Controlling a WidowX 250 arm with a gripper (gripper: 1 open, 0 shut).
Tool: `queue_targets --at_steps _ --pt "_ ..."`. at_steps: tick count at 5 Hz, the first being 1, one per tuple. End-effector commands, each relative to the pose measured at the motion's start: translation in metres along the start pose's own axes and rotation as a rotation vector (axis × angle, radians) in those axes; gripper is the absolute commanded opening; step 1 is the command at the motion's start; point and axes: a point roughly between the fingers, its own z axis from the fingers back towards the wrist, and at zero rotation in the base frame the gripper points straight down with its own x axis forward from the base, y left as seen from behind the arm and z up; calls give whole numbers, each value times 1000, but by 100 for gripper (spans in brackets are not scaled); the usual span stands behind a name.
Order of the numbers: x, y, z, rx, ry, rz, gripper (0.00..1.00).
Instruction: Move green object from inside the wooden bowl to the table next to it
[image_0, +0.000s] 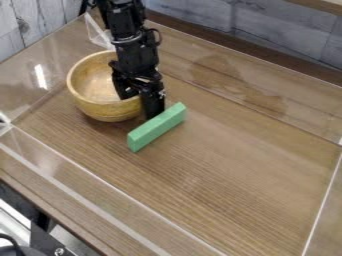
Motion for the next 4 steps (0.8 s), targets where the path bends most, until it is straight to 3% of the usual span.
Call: queue_targets --at_steps 1,4 --pt "-11 -21 -33 -62 108 8 100" --pt "-2 -43 -44 -37 179 -111 100"
